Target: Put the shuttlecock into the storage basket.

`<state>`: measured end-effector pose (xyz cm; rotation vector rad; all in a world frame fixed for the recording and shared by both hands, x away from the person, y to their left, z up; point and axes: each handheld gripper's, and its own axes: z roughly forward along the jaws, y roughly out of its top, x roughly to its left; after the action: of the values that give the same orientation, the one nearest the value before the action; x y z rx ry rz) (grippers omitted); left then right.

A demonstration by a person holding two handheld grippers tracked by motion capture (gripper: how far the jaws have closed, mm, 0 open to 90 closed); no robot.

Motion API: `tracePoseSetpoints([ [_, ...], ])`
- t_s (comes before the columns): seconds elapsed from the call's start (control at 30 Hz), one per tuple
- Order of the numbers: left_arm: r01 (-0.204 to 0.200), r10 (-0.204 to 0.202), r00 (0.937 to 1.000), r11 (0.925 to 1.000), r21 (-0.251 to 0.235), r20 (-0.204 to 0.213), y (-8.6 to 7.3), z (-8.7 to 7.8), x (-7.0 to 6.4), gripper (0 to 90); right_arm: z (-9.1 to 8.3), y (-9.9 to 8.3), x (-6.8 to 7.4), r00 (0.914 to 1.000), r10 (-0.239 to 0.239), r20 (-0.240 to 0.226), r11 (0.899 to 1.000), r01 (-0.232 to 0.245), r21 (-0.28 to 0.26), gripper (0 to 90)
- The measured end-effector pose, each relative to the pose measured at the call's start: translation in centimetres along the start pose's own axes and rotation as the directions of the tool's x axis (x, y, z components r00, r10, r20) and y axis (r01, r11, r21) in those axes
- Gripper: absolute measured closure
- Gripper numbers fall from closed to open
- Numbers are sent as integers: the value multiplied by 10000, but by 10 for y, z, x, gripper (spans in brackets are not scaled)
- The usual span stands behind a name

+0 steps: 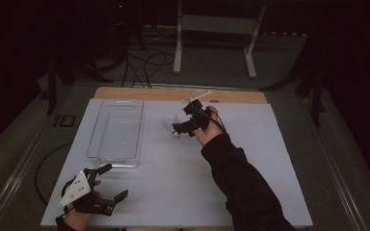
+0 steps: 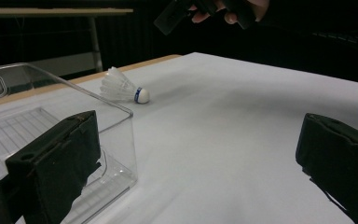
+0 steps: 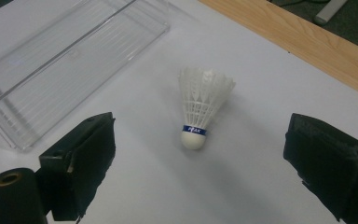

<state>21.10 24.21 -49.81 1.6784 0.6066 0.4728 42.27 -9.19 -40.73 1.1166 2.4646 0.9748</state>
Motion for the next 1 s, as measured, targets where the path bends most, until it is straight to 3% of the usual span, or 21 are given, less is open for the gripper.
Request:
tracePoseSetpoints([
  [0.17,-1,1,10000,10000,-5,19,0,0,0,2,1,3,-3,10000,40,82,10000,-41,69,99],
  [0.27,-10,10,10000,10000,4,17,0,0,0,2,9,9,-4,9996,-9,-275,9967,32,815,99],
  [0.43,10,-10,10000,10000,-7,34,0,0,0,2,17,12,-4,9985,89,-545,9895,-9,1443,99],
  [0.63,26,-26,10000,10000,29,96,0,1,0,2,30,13,-4,9978,295,-590,9719,-148,2351,95],
  [0.7,19,-20,9999,10000,43,113,0,1,0,2,36,14,-4,9983,433,-390,9653,-317,2591,94],
  [0.77,21,-21,9999,10000,28,113,0,1,0,2,38,14,-4,9980,458,-435,9643,-328,2629,93],
  [1.0,41,-41,9999,10000,-4,141,0,1,0,2,53,9,-7,9966,725,-382,9435,-561,3267,92],
])
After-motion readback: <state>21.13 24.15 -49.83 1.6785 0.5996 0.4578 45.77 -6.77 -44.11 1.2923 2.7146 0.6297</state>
